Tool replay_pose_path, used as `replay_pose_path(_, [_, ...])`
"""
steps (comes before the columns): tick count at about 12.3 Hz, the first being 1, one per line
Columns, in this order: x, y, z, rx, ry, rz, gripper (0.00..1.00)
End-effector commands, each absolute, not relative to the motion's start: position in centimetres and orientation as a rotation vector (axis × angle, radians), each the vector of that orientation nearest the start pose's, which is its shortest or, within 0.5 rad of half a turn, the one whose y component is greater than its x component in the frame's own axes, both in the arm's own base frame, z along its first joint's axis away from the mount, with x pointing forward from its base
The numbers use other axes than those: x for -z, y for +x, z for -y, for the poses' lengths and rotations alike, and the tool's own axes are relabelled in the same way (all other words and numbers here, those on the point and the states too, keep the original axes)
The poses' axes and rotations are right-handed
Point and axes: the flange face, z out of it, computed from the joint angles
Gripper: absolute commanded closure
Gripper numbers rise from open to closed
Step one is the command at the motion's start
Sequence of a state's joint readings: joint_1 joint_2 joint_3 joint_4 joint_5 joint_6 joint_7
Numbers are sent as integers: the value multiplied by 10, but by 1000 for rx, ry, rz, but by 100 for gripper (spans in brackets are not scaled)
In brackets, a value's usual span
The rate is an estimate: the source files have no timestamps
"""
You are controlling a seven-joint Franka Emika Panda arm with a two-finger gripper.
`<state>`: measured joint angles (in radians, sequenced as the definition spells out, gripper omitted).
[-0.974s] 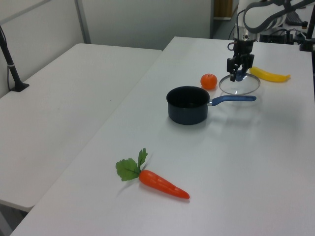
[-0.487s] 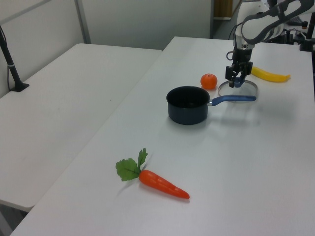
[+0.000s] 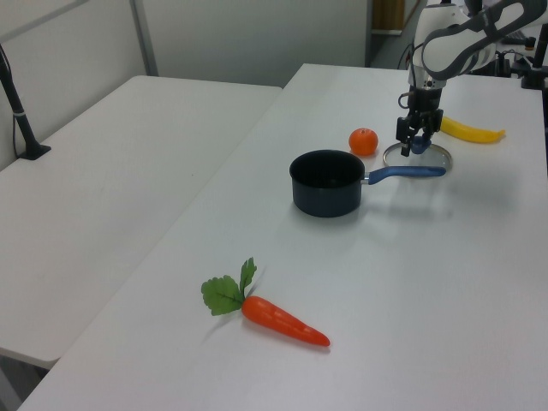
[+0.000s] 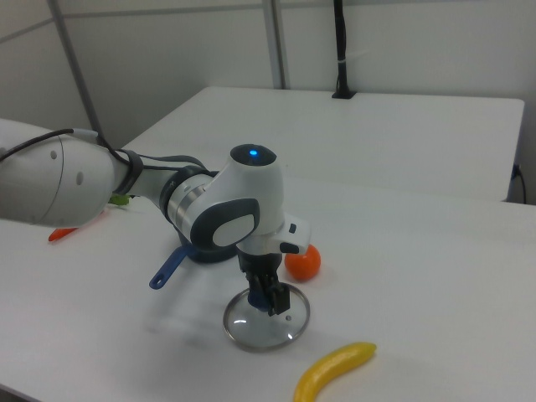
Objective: Open lid
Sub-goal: 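Lower the glass lid onto the table between banana and orange, then open the gripper and raise it away from the lid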
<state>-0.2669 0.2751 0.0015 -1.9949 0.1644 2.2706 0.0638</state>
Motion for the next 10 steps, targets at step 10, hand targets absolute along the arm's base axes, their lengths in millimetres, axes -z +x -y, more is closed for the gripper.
replay_pose_path(10, [-529, 555, 43, -90, -3115, -169, 0])
